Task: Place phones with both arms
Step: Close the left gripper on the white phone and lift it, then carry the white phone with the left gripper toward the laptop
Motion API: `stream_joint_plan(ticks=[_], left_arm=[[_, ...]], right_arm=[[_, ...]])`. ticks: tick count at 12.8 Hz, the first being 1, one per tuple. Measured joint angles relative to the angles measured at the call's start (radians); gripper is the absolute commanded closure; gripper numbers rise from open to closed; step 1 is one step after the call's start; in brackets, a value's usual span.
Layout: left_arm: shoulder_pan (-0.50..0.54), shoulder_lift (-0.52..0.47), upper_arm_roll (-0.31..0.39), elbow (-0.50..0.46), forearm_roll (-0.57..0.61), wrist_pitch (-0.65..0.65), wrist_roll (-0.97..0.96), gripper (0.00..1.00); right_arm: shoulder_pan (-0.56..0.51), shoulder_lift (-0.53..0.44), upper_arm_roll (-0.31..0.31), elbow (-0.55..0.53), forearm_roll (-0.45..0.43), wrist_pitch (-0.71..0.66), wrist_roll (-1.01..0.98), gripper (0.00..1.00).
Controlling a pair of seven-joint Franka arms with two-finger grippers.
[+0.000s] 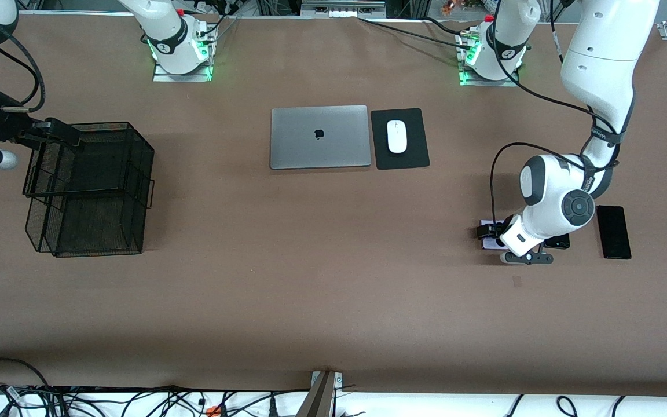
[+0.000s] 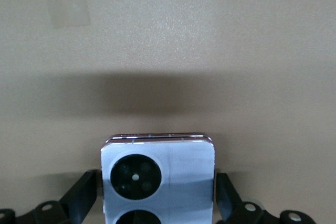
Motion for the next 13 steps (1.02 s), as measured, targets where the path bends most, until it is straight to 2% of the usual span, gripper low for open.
stream_joint_plan(ticks=[2, 3, 4, 7, 9, 11, 13], left_arm=[[0.000, -0.001, 0.001, 0.001, 0.000, 0.001, 0.000, 0.61], [0.000, -0.006, 0.002, 0.001, 0.000, -0.002, 0.000, 0.74], [0.000, -0.006, 0.001, 0.001, 0.000, -0.002, 0.001, 0.80], [-0.001, -0.009, -0.001, 0.016, 0.000, -0.001, 0.002, 0.76], [-0.007, -0.056, -0.009, 0.057, 0.000, -0.041, -0.008, 0.76], [-0.028, -0.139, -0.039, 0.131, -0.002, -0.176, -0.104, 0.76], [-0.084, -0.185, -0.078, 0.251, -0.002, -0.321, -0.282, 0.76]], right_arm=[[0.001, 0.000, 0.002, 0.000, 0.000, 0.000, 0.000, 0.00], [0.001, 0.000, 0.002, 0.001, 0.000, 0.000, 0.000, 0.00], [0.001, 0.000, 0.002, 0.001, 0.000, 0.000, 0.000, 0.00], [0.001, 0.000, 0.002, 0.002, 0.000, 0.000, 0.000, 0.00], [0.001, 0.000, 0.002, 0.003, 0.000, 0.000, 0.000, 0.00], [0.000, 0.000, 0.002, 0.003, 0.000, 0.000, 0.000, 0.00], [0.001, 0.000, 0.002, 0.004, 0.000, 0.000, 0.000, 0.00]])
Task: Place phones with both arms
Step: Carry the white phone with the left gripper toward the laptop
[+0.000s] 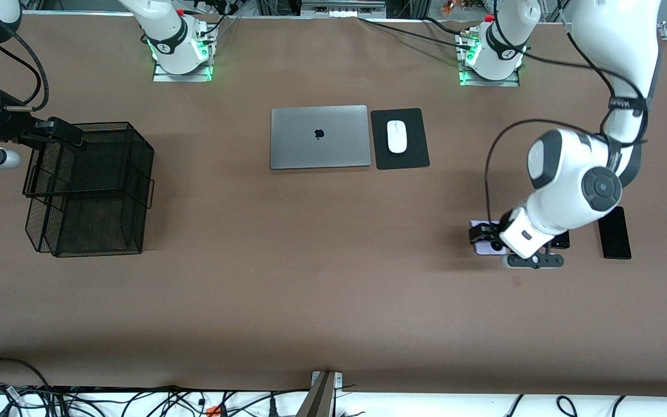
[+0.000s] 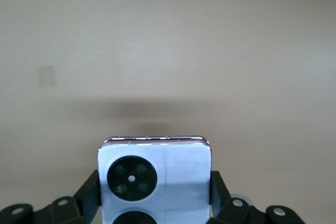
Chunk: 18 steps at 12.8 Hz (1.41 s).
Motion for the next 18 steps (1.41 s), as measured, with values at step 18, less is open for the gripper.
stream_joint_plan(ticks=[18], left_arm=[[-0.548, 0.548, 0.004, 0.524, 0.000, 0.096, -0.718, 0.75]], right_arm=[[0.000, 0.000, 0.001, 0.010, 0.000, 0.000, -0.001, 0.00]])
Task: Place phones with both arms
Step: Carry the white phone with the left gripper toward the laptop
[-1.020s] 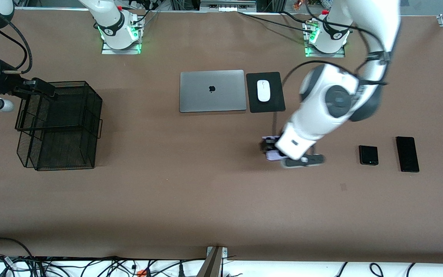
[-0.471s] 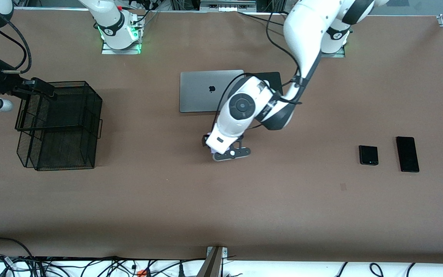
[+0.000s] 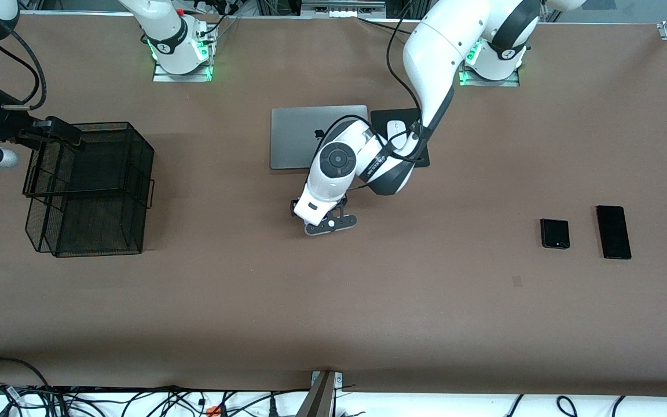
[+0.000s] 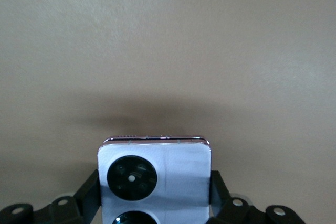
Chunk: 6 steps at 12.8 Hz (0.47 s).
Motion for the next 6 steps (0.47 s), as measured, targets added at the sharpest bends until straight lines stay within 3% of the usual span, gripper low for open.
stream_joint_plan(ticks=[2, 3, 6], left_arm=[[-0.013, 0.014, 0.005, 0.002, 0.000, 0.027, 0.001, 0.73], [-0.020, 0.018, 0.007, 0.003, 0.001, 0.030, 0.001, 0.65], [-0.027, 0.032, 0.012, 0.004, 0.005, 0.031, 0.002, 0.64]], right_arm=[[0.000, 0.000, 0.000, 0.000, 0.000, 0.000, 0.000, 0.00], [0.000, 0.000, 0.000, 0.000, 0.000, 0.000, 0.000, 0.00], [0.000, 0.000, 0.000, 0.000, 0.000, 0.000, 0.000, 0.00]])
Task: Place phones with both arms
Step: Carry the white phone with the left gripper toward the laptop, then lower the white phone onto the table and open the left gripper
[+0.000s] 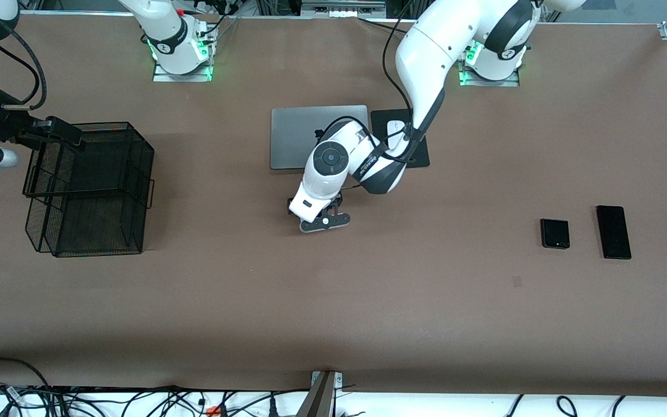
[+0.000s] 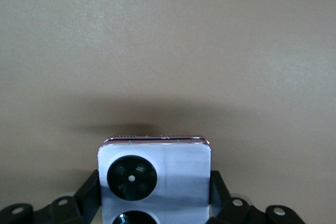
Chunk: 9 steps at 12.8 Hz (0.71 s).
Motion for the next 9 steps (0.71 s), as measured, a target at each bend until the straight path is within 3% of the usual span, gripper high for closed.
stream_joint_plan(ticks=[1, 2, 5, 6, 9], left_arm=[[0.000, 0.007, 0.006, 0.000, 0.002, 0.008, 0.000, 0.64], [-0.001, 0.014, 0.013, 0.000, 0.004, 0.031, 0.000, 0.56], [-0.001, 0.026, 0.020, 0.002, 0.009, 0.060, 0.001, 0.19], [-0.001, 0.026, 0.020, 0.002, 0.021, 0.060, 0.001, 0.00], [-0.001, 0.026, 0.022, 0.006, 0.060, 0.061, 0.001, 0.00]], right_arm=[[0.000, 0.000, 0.000, 0.000, 0.000, 0.000, 0.000, 0.00], [0.000, 0.000, 0.000, 0.000, 0.000, 0.000, 0.000, 0.00], [0.000, 0.000, 0.000, 0.000, 0.000, 0.000, 0.000, 0.00], [0.000, 0.001, 0.000, 0.000, 0.000, 0.000, 0.000, 0.00], [0.000, 0.004, 0.000, 0.000, 0.000, 0.000, 0.000, 0.00]])
